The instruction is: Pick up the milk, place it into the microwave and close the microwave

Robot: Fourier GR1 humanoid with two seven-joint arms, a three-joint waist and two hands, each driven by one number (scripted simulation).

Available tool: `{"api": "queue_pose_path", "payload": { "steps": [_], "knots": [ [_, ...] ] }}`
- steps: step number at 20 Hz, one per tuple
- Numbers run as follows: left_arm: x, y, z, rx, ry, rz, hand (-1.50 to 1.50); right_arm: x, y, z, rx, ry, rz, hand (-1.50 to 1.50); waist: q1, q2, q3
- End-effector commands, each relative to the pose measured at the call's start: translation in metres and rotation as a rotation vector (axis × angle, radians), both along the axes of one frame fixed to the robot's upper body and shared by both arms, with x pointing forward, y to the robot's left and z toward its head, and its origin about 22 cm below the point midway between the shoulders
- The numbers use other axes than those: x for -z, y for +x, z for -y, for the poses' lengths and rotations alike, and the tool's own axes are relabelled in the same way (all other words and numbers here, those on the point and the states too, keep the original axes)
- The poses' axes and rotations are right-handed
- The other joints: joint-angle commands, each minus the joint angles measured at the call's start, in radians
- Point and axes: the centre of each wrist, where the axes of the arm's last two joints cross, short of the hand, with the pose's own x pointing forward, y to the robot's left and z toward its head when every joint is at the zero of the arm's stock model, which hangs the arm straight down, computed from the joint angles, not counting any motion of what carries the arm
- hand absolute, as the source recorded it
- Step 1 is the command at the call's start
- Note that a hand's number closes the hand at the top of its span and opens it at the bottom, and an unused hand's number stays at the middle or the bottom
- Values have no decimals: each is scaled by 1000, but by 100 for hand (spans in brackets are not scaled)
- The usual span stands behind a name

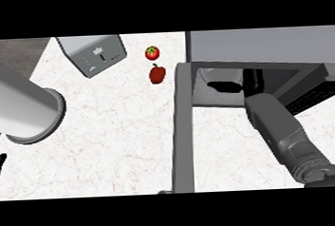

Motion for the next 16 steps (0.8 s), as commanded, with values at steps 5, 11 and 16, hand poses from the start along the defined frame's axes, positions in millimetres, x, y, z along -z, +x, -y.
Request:
{"api": "queue_pose_path", "payload": {
  "steps": [5,11,16],
  "knots": [
    [-5,-17,14,14,49,-3,-150,36,-26,-30,-93,174,-22,-150,-29,-14,-1],
    [9,-19,31,160,-23,-33,-150,57,-46,-19,-229,334,-38,-150,-61,-27,-3],
    [12,4,47,232,-45,-45,-150,85,-76,-24,-354,432,-50,-150,-79,-29,-4]
  ]
}}
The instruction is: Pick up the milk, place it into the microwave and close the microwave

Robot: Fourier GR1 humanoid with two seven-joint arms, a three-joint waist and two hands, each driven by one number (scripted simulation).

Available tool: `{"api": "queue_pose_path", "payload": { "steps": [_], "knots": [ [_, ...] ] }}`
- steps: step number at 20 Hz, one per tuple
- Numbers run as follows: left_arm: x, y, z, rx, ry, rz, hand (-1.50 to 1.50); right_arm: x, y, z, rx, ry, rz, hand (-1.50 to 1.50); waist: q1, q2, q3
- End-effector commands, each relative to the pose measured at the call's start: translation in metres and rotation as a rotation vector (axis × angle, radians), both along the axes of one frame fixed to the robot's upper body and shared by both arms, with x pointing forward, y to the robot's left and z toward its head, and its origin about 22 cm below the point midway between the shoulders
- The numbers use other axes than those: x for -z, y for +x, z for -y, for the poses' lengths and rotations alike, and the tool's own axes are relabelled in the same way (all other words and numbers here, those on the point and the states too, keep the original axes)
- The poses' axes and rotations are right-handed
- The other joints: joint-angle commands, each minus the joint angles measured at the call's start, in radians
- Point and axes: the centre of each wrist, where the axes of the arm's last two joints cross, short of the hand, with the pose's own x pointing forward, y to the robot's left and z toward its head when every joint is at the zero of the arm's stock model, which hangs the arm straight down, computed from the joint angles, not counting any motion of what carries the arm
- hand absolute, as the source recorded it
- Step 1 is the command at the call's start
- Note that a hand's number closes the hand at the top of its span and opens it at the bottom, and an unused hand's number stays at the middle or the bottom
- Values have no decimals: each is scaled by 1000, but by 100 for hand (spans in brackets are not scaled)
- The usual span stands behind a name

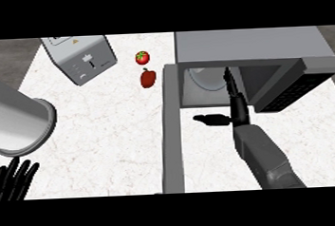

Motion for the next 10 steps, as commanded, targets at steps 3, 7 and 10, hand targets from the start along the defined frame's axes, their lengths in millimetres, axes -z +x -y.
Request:
{"api": "queue_pose_path", "payload": {
  "steps": [3,7,10],
  "knots": [
    [1,18,22,65,-3,14,-150,25,-34,2,-99,131,18,-150,-24,-9,-2],
    [-9,20,33,169,26,-1,-150,29,-51,5,-119,150,27,-150,-34,-14,-2],
    [-11,21,48,196,60,-23,-150,27,-68,31,-113,110,11,-150,-39,-14,-3]
  ]
}}
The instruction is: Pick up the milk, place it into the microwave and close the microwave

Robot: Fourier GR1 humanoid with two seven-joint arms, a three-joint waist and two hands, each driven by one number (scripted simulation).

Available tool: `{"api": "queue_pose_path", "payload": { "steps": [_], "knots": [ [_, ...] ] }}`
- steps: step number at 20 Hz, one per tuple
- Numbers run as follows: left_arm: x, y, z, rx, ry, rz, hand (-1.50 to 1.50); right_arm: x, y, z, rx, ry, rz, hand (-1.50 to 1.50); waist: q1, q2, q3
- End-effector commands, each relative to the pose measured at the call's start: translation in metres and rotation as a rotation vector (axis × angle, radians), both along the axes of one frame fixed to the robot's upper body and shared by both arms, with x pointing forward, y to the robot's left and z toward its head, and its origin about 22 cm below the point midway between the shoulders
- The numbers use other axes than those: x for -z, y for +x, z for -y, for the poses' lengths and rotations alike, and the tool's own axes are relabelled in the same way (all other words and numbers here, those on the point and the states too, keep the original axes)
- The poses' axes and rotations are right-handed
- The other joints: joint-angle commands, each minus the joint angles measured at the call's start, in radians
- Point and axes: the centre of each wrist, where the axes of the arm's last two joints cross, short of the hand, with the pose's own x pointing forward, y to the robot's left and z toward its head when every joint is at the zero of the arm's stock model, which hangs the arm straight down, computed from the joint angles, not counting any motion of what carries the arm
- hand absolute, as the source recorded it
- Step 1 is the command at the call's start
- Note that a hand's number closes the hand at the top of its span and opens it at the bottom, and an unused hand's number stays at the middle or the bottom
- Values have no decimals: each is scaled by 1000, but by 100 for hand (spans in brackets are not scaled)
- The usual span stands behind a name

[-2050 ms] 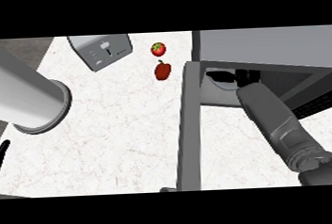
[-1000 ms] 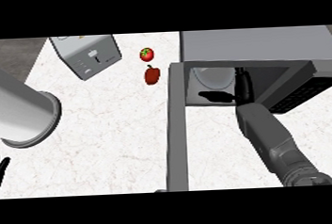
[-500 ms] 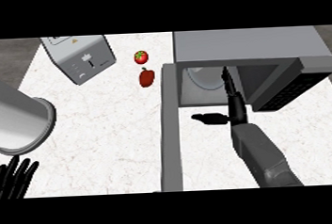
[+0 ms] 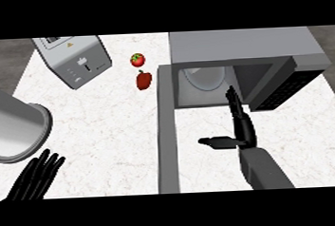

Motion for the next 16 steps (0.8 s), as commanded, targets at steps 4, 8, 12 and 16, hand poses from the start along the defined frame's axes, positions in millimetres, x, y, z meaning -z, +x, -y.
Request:
{"api": "queue_pose_path", "payload": {
  "steps": [4,8,12,16],
  "knots": [
    [1,35,21,79,77,15,150,4,-56,23,1,131,44,-150,-15,1,-1],
    [1,41,53,123,121,15,150,-22,-77,53,-2,145,74,150,-6,3,-1],
    [10,58,74,168,187,10,150,-38,-112,63,46,168,62,-150,-8,6,-1],
    [-2,93,108,144,233,51,150,-68,-112,106,89,173,86,-150,4,10,0]
  ]
}}
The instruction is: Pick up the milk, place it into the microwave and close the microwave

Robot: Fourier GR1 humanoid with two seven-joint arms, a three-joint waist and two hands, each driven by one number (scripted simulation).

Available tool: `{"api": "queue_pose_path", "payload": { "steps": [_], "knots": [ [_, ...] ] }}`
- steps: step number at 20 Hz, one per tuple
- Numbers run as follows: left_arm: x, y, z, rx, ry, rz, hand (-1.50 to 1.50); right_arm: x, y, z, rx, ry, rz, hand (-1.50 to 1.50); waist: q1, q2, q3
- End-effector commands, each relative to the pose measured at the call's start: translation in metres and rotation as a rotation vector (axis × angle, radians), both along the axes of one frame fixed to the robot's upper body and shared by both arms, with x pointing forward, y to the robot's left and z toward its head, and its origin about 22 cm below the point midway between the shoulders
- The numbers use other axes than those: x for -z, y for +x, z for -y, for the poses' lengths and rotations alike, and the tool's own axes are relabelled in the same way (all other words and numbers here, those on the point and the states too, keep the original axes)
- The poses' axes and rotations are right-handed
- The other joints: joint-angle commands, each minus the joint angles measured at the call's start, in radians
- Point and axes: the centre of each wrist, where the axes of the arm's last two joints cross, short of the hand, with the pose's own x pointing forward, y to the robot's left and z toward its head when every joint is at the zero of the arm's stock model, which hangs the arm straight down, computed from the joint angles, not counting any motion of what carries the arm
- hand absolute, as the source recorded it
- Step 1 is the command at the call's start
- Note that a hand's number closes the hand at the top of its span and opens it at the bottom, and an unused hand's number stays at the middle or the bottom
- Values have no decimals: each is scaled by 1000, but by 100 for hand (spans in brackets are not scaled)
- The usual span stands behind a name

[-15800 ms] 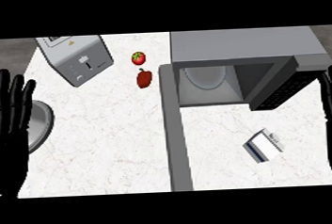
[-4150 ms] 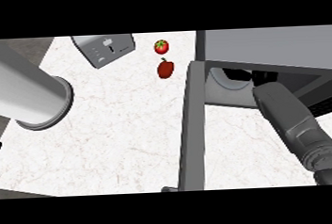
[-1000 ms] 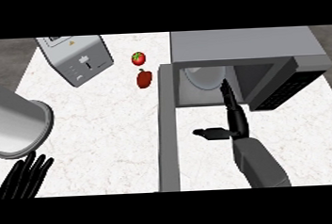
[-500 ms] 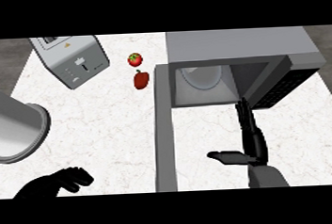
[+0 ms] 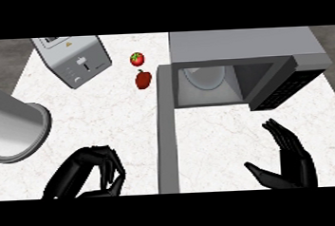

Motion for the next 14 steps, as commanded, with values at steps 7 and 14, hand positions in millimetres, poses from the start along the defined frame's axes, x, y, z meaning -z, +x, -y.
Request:
{"api": "queue_pose_path", "payload": {
  "steps": [7,14],
  "knots": [
    [10,50,90,150,113,43,150,-47,-36,47,52,-63,16,-150,5,4,0],
    [10,64,163,222,255,58,150,-67,-20,54,14,-48,98,-150,-5,7,1]
  ]
}}
